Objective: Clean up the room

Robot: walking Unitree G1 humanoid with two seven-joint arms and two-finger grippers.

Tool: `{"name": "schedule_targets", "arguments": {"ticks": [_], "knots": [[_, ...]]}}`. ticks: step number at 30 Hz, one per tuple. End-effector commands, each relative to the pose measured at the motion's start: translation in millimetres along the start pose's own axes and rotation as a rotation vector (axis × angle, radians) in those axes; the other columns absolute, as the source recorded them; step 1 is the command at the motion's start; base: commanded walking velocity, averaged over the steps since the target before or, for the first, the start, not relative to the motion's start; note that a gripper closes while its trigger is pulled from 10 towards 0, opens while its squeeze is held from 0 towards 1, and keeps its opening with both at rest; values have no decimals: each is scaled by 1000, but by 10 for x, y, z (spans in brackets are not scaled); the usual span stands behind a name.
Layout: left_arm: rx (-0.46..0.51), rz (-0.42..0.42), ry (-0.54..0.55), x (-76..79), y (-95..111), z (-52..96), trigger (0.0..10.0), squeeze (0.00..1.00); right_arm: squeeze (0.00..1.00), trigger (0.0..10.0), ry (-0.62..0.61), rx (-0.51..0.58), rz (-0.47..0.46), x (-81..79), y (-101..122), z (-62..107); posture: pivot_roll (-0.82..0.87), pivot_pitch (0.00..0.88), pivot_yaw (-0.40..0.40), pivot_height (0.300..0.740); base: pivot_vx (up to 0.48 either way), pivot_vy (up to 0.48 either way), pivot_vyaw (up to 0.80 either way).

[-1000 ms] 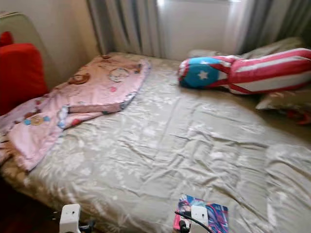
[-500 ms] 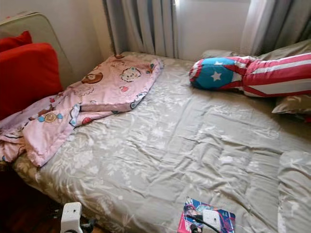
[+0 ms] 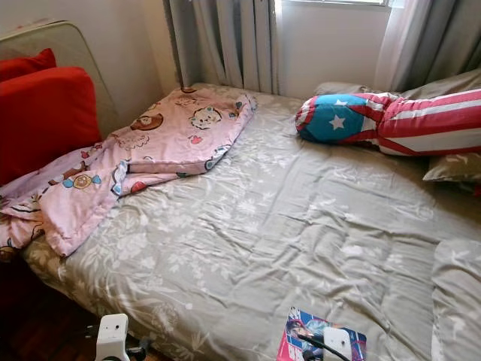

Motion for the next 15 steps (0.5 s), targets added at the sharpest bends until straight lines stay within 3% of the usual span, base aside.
{"name": "schedule_targets", "arguments": {"ticks": [1,4,8,15], "knots": [[-28,-10,19,-65,-68,13,10000,0,0,10000,19,-5,-10,-64,-24,-3,10,0,6,740,0,379,0],[-29,-10,19,-65,-69,13,10000,0,0,10000,22,-5,-10,-71,-29,-2,10,0,6,740,0,379,0],[-34,-11,21,-79,-78,15,10000,0,0,10000,53,-5,-2,-321,-69,-17,11,0,6,740,0,377,0],[-39,-13,21,-82,-92,18,10000,0,0,10000,76,-11,8,-527,-107,-20,13,0,5,740,0,377,0]]}}
Point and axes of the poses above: a point about 5 cm out from each wrist's last joint towards the gripper, its own z axis pointing back from the gripper into the wrist, its own y axis along the axis of the wrist's last joint, x = y × z, the point moved 4 cm from there along -z, pointing out of the wrist towards the gripper
